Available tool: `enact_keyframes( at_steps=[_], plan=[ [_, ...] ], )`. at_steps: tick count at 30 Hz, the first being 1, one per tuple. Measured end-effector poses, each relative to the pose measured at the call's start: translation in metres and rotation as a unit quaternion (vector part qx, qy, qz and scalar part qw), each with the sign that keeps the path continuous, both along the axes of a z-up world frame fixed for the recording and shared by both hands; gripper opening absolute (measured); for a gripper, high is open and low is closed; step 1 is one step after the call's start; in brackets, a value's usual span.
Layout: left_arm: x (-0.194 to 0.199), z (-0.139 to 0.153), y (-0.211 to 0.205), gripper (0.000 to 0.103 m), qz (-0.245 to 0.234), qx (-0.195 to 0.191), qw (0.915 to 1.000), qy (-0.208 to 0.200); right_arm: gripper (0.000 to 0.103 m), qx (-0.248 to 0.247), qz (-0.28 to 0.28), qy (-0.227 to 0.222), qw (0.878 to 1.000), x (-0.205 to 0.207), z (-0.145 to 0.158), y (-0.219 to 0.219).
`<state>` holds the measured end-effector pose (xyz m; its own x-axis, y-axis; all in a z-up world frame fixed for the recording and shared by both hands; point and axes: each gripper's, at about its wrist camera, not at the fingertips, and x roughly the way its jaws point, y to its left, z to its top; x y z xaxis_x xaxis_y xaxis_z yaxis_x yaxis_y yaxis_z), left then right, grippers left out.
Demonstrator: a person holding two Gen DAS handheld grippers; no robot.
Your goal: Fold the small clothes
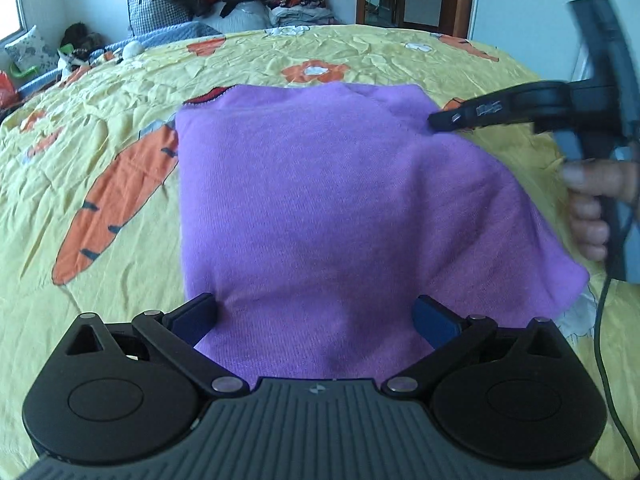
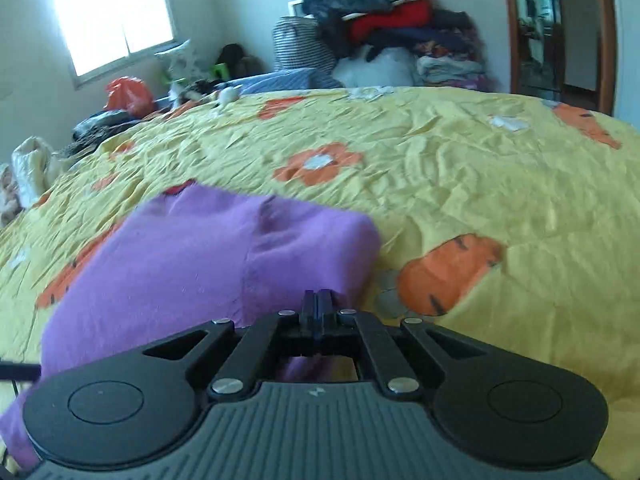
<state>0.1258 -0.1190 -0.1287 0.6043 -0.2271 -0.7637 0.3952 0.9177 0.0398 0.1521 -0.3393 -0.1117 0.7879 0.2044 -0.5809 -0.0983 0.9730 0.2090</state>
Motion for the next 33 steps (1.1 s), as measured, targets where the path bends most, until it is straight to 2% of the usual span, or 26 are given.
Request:
enact_keyframes(
  at_steps=[4, 6, 7, 8, 10, 12, 15, 17, 19, 20, 22, 24, 28, 30, 31, 33],
  plan=[
    [0.0, 0.001, 0.0, 0.103, 0.006, -0.005, 1.0, 0.005, 0.001, 0.018, 0.039, -0.019, 0.999, -0.037, 0.015, 0.014],
    [-0.002, 0.0, -0.001, 0.103, 0.007, -0.004, 1.0, 0.003, 0.0, -0.023, 0.066, -0.006, 0.998, -0.046, 0.008, 0.03],
    [-0.002, 0.0, -0.001, 0.103, 0.007, -0.004, 1.0, 0.002, 0.0, -0.062, 0.06, 0.001, 0.996, -0.048, 0.002, 0.035],
    [-0.003, 0.0, -0.001, 0.103, 0.007, -0.006, 1.0, 0.003, 0.0, -0.08, 0.051, -0.004, 0.995, -0.047, -0.003, 0.035],
    [-0.004, 0.0, -0.002, 0.103, 0.01, -0.004, 0.9999, 0.004, 0.0, -0.045, 0.03, 0.002, 0.999, -0.046, 0.002, 0.025],
    [-0.003, 0.001, -0.002, 0.103, 0.015, -0.007, 0.9998, 0.007, 0.002, -0.062, 0.012, -0.014, 0.998, -0.056, 0.013, 0.027],
    [-0.004, 0.001, -0.001, 0.103, 0.018, -0.01, 0.9998, 0.007, 0.002, -0.027, 0.041, -0.021, 0.999, -0.08, 0.02, 0.036],
    [-0.004, 0.0, -0.001, 0.103, 0.019, -0.011, 0.9998, 0.004, 0.002, -0.047, 0.059, -0.012, 0.997, -0.093, 0.013, 0.048],
    [-0.005, 0.0, -0.001, 0.103, 0.02, -0.011, 0.9997, 0.003, 0.002, -0.099, 0.036, 0.005, 0.994, -0.097, -0.003, 0.049],
    [-0.005, 0.0, -0.001, 0.103, 0.02, -0.011, 0.9997, 0.004, 0.0, -0.089, 0.027, 0.009, 0.996, -0.098, -0.009, 0.04],
    [-0.004, 0.001, -0.001, 0.103, 0.021, -0.01, 0.9997, 0.005, 0.0, -0.026, 0.015, 0.011, 0.999, -0.102, -0.006, 0.02],
    [-0.005, 0.001, -0.001, 0.103, 0.023, -0.01, 0.9997, 0.004, 0.001, -0.048, 0.011, 0.0, 0.999, -0.11, 0.003, 0.026],
    [-0.006, 0.0, -0.002, 0.103, 0.025, -0.01, 0.9996, 0.001, 0.002, -0.024, 0.051, -0.005, 0.998, -0.127, 0.006, 0.039],
    [-0.006, 0.0, -0.002, 0.103, 0.026, -0.009, 0.9996, 0.0, 0.001, -0.066, 0.048, 0.014, 0.997, -0.127, -0.008, 0.043],
    [-0.007, 0.0, -0.002, 0.103, 0.025, -0.009, 0.9996, 0.0, 0.001, -0.058, 0.045, 0.006, 0.997, -0.129, -0.013, 0.035],
    [-0.008, 0.0, -0.002, 0.103, 0.025, -0.008, 0.9997, -0.001, 0.001, -0.008, 0.029, 0.014, 0.999, -0.131, -0.01, 0.017]
  ],
)
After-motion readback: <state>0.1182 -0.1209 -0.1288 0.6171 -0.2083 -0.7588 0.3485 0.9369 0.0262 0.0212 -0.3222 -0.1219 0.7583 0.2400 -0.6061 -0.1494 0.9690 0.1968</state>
